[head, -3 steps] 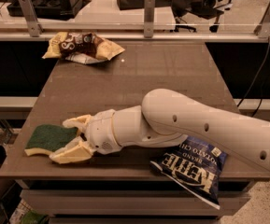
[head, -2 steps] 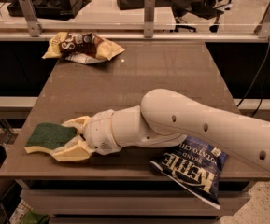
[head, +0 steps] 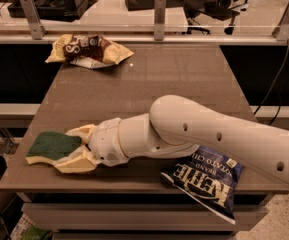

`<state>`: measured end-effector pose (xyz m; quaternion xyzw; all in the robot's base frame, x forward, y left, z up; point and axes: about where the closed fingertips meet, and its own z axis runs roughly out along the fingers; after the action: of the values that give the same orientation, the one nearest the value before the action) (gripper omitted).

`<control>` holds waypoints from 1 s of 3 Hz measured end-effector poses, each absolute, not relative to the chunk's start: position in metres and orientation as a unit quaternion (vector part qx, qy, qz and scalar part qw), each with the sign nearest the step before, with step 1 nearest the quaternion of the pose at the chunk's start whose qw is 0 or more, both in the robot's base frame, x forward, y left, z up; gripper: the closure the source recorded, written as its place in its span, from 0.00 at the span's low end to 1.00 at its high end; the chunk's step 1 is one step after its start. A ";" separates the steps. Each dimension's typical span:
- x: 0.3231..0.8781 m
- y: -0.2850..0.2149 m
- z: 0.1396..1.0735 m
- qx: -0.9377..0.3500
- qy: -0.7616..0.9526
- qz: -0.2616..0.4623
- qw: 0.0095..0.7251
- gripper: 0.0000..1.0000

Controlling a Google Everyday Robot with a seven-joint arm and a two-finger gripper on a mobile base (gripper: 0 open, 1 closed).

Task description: Move sponge near brown chip bag

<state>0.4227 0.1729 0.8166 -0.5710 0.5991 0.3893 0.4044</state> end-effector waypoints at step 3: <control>0.467 0.119 0.866 -0.518 0.623 0.363 0.461 1.00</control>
Offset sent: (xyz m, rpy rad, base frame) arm 0.0486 -0.0593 0.0519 0.0507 -0.0350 -0.1819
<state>0.4675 0.1187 0.8663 -0.5180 0.6230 0.3626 0.4606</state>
